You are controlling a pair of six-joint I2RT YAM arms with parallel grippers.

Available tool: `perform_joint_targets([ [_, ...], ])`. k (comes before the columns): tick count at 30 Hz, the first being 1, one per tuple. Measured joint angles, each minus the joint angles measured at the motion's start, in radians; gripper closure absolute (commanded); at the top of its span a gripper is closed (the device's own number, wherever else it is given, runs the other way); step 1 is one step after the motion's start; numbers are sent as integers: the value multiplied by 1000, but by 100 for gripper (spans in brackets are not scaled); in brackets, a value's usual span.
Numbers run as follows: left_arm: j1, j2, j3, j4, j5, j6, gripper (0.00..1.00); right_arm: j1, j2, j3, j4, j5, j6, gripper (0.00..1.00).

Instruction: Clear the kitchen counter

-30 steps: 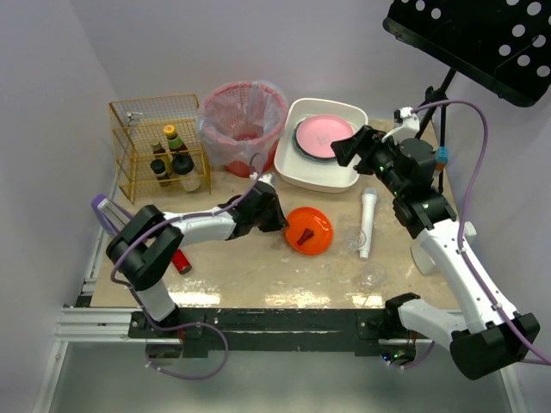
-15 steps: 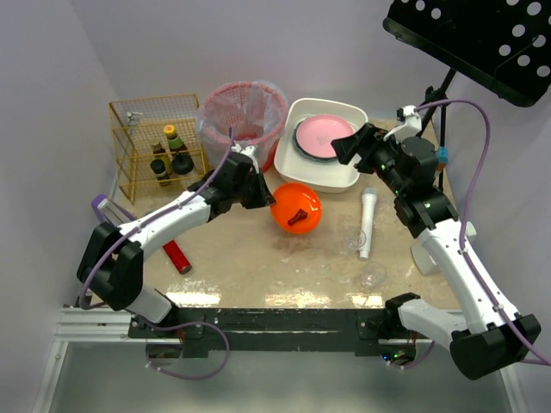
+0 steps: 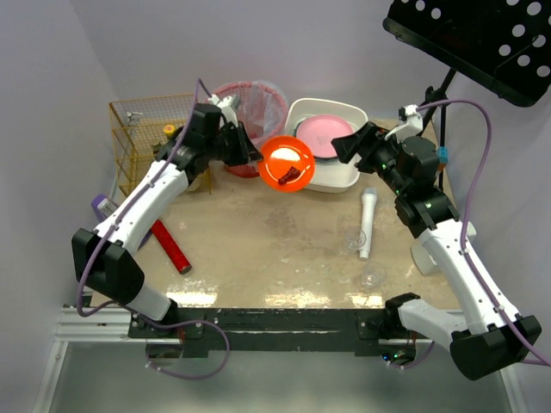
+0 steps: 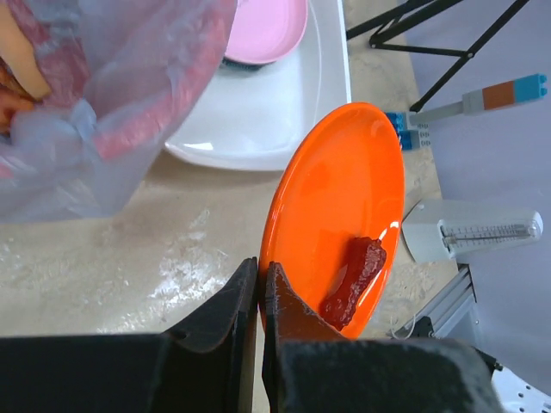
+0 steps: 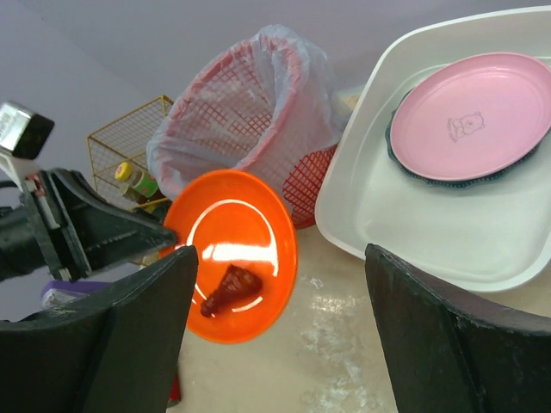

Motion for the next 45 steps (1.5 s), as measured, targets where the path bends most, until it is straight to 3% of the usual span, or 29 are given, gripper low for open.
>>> perform_joint_targets([
  [19,239,259,391,-123,181,43,100,0,0,0,-1,0,2,17],
  [27,337,372,541,-130,188,39,100,0,0,0,-1,0,2,17],
  [36,386,435,630,-129,51,58,100,0,0,-2,-1,-8,6,17],
  [45,364,396,592,-77,-238,204,100,0,-1,-38,0,-13,16,17],
])
